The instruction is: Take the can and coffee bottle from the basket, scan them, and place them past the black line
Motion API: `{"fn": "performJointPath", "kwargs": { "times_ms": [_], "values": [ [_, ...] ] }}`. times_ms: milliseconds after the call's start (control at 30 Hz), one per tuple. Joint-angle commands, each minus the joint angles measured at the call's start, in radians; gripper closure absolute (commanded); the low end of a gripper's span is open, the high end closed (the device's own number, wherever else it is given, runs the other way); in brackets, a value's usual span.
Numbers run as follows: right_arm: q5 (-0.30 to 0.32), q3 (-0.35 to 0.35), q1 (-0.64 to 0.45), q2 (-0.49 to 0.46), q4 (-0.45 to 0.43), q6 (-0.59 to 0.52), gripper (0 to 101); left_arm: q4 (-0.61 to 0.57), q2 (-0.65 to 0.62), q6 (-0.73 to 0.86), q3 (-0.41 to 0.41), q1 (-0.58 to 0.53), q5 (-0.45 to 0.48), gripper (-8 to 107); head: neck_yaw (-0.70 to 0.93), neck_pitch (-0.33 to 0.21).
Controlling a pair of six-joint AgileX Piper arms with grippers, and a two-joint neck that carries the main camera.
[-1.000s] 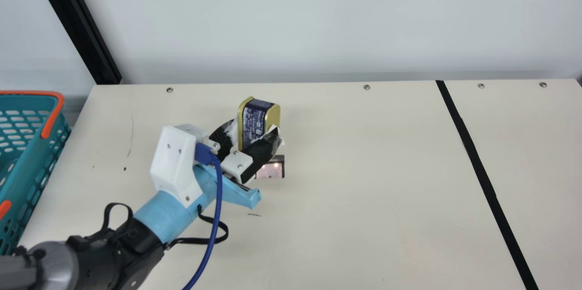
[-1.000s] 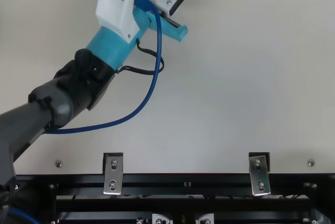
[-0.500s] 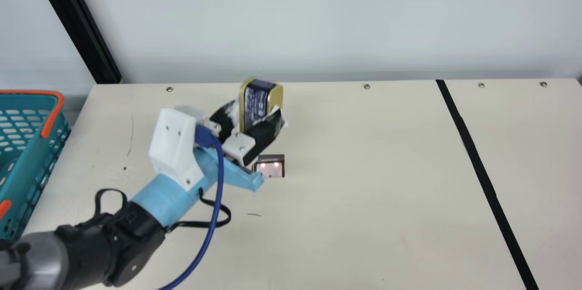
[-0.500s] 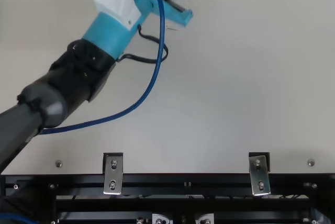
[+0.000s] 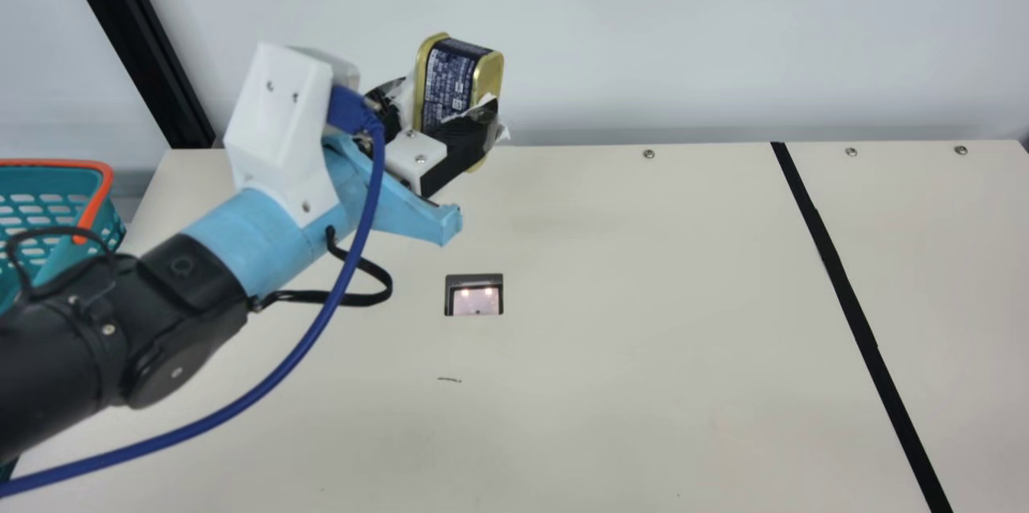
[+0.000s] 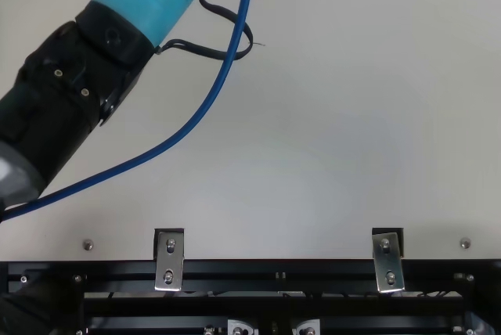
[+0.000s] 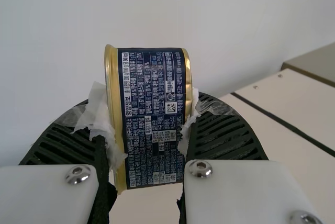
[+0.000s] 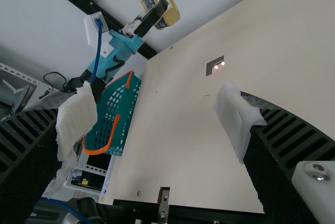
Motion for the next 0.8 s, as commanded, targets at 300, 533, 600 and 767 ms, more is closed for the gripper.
{"fn": "performJointPath", "kwargs": {
  "times_ms": [300,533,600,767],
  "values": [
    [0.0,0.0,0.0,0.0,0.0,0.0,0,0.269,-0.017,-0.205,-0.023,-0.016,0.235,89,-0.001,-0.002],
    [0.0,0.0,0.0,0.0,0.0,0.0,0,0.238,-0.013,-0.153,-0.038,-0.005,0.239,89,-0.001,-0.002],
    [0.0,0.0,0.0,0.0,0.0,0.0,0,0.218,-0.014,-0.125,-0.059,0.006,0.252,89,-0.001,-0.002],
    [0.0,0.0,0.0,0.0,0.0,0.0,0,0.169,-0.021,-0.081,-0.121,0.026,0.309,89,-0.001,-0.002]
  ]
}}
